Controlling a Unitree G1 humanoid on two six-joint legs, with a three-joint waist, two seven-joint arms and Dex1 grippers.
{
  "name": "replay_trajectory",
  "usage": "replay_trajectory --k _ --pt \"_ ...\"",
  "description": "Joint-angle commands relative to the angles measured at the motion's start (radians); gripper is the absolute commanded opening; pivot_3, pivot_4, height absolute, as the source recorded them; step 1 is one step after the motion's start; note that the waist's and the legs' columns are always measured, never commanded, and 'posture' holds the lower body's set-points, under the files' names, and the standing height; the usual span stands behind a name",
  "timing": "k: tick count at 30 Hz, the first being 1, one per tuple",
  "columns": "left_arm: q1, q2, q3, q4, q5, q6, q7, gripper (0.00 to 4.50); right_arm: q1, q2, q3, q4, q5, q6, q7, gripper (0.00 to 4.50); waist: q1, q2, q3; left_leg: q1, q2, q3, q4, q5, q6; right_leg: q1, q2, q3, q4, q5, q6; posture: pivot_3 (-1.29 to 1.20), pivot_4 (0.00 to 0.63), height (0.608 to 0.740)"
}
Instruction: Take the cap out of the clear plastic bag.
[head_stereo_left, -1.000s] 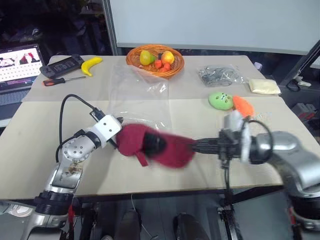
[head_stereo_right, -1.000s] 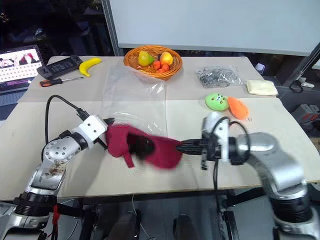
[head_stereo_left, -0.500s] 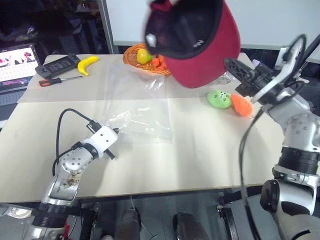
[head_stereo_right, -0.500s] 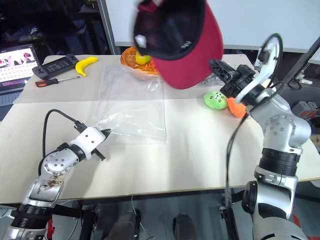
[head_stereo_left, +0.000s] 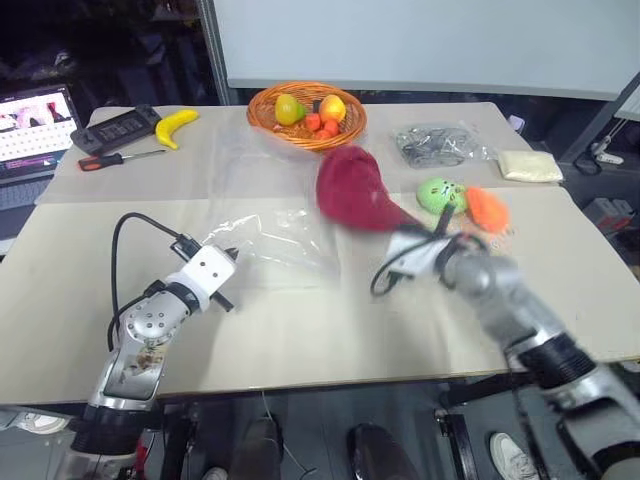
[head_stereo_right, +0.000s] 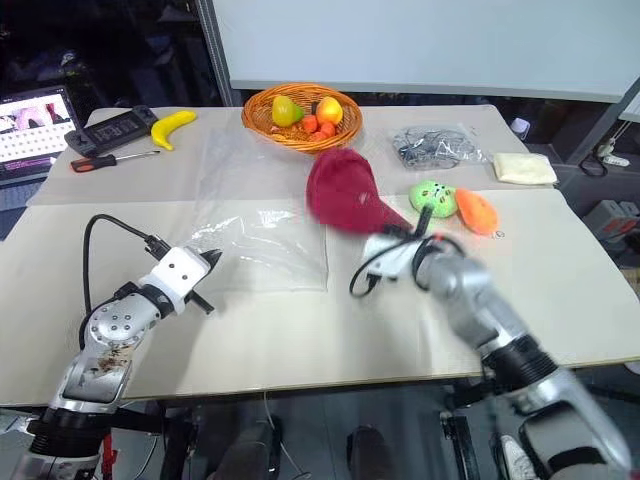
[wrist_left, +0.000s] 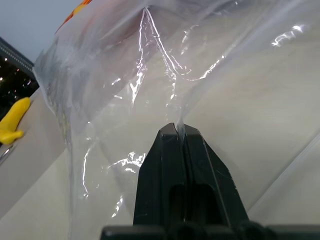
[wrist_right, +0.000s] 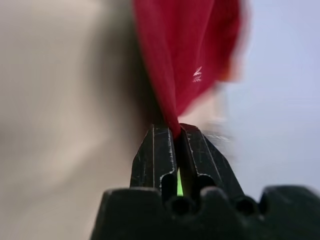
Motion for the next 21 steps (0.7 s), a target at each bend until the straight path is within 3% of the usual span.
replay_trajectory --k 1,2,6,10,11,13,14,16,20,21 --pt "0.004 -0.006 0.019 -0.060 -0.016 0.018 0.003 0.00 0.031 0.054 0.010 -0.027 -0.021 0.075 0.072 0.07 0.002 -0.001 -0.001 0.001 0.000 0.000 0.000 0.000 0.000 0.001 0.000 0.000 0.000 0.000 0.000 0.00 0.150 0.740" --pt "0.012 -0.004 0.019 -0.066 -0.021 0.025 -0.004 0.00 0.040 0.077 0.013 -0.028 -0.027 0.082 0.071 0.07 0.002 -0.003 -0.002 0.004 0.000 0.000 0.000 0.000 0.000 0.004 0.000 0.000 0.000 0.000 0.000 0.00 0.150 0.740" --pt "0.032 0.006 0.024 -0.075 -0.055 0.054 -0.044 0.00 0.072 0.175 -0.044 -0.048 0.035 0.185 0.126 1.27 -0.002 -0.004 -0.003 0.017 0.001 0.000 -0.003 0.000 0.000 0.017 0.001 -0.001 -0.003 -0.001 0.000 0.00 0.150 0.740" --pt "0.058 0.030 0.021 -0.085 -0.107 0.090 -0.118 1.05 0.078 0.234 -0.123 -0.069 0.151 0.316 0.238 2.61 -0.006 -0.005 -0.004 0.017 0.001 0.000 -0.002 0.000 0.000 0.017 0.001 -0.001 -0.003 0.000 0.000 0.00 0.150 0.740" --pt "0.070 0.041 0.017 -0.090 -0.121 0.099 -0.144 1.49 0.074 0.243 -0.148 -0.079 0.190 0.362 0.278 3.03 -0.008 -0.005 -0.004 0.017 0.001 -0.001 -0.002 0.000 0.000 0.017 0.001 -0.001 -0.003 0.000 0.000 0.00 0.150 0.740" --pt "0.094 0.060 0.012 -0.108 -0.152 0.110 -0.191 2.02 0.066 0.233 -0.165 -0.112 0.260 0.423 0.375 3.53 -0.013 -0.005 -0.004 0.017 0.002 0.000 -0.002 0.000 0.000 0.017 0.001 -0.001 -0.003 0.000 0.000 0.00 0.150 0.740" --pt "0.109 0.069 0.012 -0.122 -0.172 0.118 -0.216 2.63 0.064 0.218 -0.166 -0.149 0.311 0.436 0.446 4.13 -0.015 -0.005 -0.004 0.017 0.002 0.000 -0.003 0.000 0.000 0.017 0.001 -0.001 -0.003 0.000 0.000 0.00 0.150 0.740" --pt "0.139 0.081 0.022 -0.168 -0.234 0.160 -0.269 2.98 0.044 0.191 -0.184 -0.212 0.399 0.522 0.552 4.44 -0.021 -0.005 -0.004 0.017 0.002 0.000 -0.003 -0.001 0.001 0.017 0.001 -0.001 -0.003 -0.001 -0.001 0.00 0.150 0.740" --pt "0.192 0.098 0.099 -0.314 -0.439 0.338 -0.339 4.47 -0.012 0.153 -0.274 -0.288 0.585 0.732 0.675 4.50 -0.025 -0.004 -0.003 0.016 0.002 0.000 -0.004 -0.002 0.001 0.015 0.001 -0.001 -0.003 -0.001 -0.002 0.00 0.150 0.740" --pt "0.194 0.104 0.149 -0.357 -0.543 0.432 -0.347 4.47 -0.031 0.160 -0.327 -0.306 0.662 0.788 0.700 4.50 -0.023 -0.004 -0.003 0.015 0.002 0.000 -0.004 -0.002 0.001 0.015 0.001 -0.001 -0.003 -0.001 -0.001 0.00 0.150 0.740"
